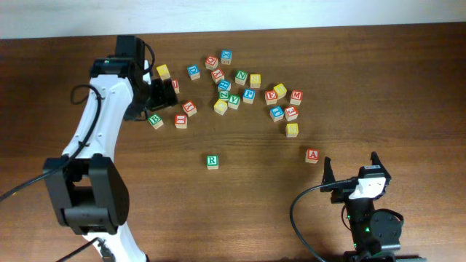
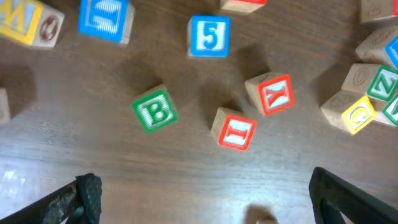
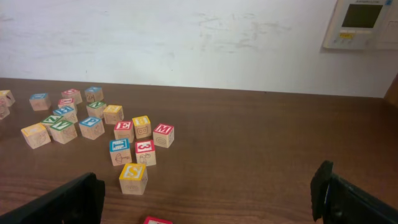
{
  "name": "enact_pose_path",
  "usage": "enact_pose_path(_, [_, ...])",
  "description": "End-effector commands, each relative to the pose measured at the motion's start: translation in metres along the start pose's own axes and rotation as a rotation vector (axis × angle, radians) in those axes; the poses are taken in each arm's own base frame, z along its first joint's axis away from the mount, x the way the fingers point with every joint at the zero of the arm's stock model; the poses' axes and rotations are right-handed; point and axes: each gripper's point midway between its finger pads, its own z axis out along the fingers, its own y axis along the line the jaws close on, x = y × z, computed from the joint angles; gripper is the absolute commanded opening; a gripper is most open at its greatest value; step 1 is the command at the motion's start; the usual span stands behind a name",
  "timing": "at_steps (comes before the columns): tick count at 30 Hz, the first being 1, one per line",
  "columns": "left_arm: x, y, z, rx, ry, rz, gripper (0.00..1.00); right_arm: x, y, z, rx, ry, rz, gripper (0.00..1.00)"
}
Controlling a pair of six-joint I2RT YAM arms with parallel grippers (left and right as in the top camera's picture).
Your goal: Spell out RSS
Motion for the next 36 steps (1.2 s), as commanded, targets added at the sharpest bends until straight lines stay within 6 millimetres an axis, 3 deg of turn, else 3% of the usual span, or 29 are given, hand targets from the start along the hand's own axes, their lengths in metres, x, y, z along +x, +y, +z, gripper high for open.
enact_pose_path(1, [-0.012,0.044,-0.039,-0.013,-0.025,-0.205,0.99,0.003,-0.002,0.0,0.011,0.005,0.001,0.98])
enact_pose_path(3, [0.0,0.09,-0.051,-0.048,0.026,-0.414,0.99,0.003,-0.002,0.0,0.011,0.005,0.001,0.98])
enact_pose_path(5, [0.017,0.115,-0.055,-0.08,0.09,-0.508,0.99,0.003,-0.002,0.0,0.011,0.005,0.001,0.98])
enact_pose_path(18, [0.023,0.119,-0.056,-0.089,0.114,-0.521,0.99,0.002,-0.002,0.0,0.01,0.001,0.002,0.98])
enact_pose_path(19, [0.023,0.119,-0.056,-0.089,0.114,-0.521,0.99,-0.009,0.019,-0.001,-0.117,-0.036,0.132,0.99])
enact_pose_path(20, [0.023,0.119,-0.056,-0.089,0.114,-0.521,0.99,-0.015,0.062,-0.012,-0.382,-0.008,0.342,0.98])
enact_pose_path(21, [0.023,0.118,-0.056,-0.089,0.114,-0.52,0.99,-0.014,0.088,-0.025,-0.545,0.052,0.446,0.99])
enact_pose_path(22, [0.023,0.118,-0.056,-0.089,0.114,-0.52,0.99,-0.031,0.097,-0.033,-0.633,0.037,0.553,0.98])
enact_pose_path(23, [0.023,0.119,-0.056,-0.089,0.114,-0.521,0.99,-0.067,0.095,-0.04,-0.672,-0.095,0.6,0.98])
enact_pose_path(24, [0.023,0.119,-0.056,-0.089,0.114,-0.521,0.99,-0.116,0.084,-0.056,-0.682,-0.329,0.565,0.98])
enact_pose_path(26, [0.023,0.118,-0.056,-0.089,0.114,-0.52,0.99,-0.184,0.048,-0.081,-0.543,-0.63,0.572,0.98])
enact_pose_path(27, [0.023,0.118,-0.056,-0.089,0.114,-0.52,0.99,-0.203,0.041,-0.083,-0.479,-0.643,0.513,0.98])
enact_pose_path(30, [0.023,0.119,-0.056,-0.089,0.114,-0.521,0.99,-0.239,0.05,-0.052,-0.39,-0.393,0.237,0.98])
enact_pose_path(31, [0.023,0.118,-0.056,-0.089,0.114,-0.52,0.99,-0.239,0.055,-0.028,-0.381,-0.208,0.165,0.98])
enact_pose_path(32, [0.023,0.118,-0.056,-0.089,0.114,-0.52,0.99,-0.23,0.054,0.002,-0.363,0.033,0.155,0.98])
enact_pose_path(34, [0.023,0.119,-0.056,-0.089,0.114,-0.521,0.99,-0.202,0.054,0.037,-0.341,0.377,0.203,0.98])
enact_pose_path(36, [0.023,0.118,-0.056,-0.089,0.114,-0.52,0.99,-0.152,0.069,0.071,-0.391,0.776,0.306,0.98])
